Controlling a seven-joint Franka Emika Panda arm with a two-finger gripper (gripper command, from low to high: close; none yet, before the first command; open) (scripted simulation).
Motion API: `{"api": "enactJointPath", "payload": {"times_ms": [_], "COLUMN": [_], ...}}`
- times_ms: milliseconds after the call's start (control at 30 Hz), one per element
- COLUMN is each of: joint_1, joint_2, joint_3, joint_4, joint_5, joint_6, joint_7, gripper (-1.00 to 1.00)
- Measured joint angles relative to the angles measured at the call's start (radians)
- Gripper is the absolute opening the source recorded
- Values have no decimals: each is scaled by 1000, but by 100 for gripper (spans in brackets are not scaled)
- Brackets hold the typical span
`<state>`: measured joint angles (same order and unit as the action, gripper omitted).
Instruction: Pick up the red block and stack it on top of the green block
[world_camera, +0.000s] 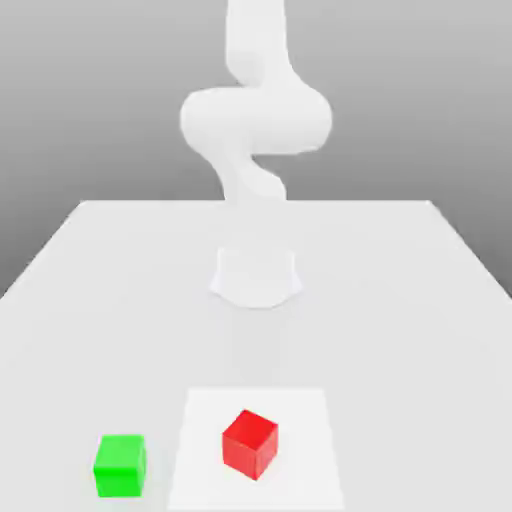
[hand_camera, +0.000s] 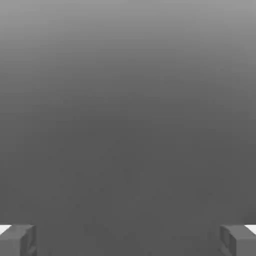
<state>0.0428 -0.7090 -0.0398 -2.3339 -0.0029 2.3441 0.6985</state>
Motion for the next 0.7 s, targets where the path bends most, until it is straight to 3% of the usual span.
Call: {"api": "enactJointPath", "payload": {"times_ms": [400, 700], "joint_1": [157, 177], "joint_2": [440, 767], "joint_3": [-160, -182], "joint_4": [-164, -285], "joint_5": [41, 69], "joint_6": [214, 373], "joint_7": [-529, -919], "gripper": [0, 0]}}
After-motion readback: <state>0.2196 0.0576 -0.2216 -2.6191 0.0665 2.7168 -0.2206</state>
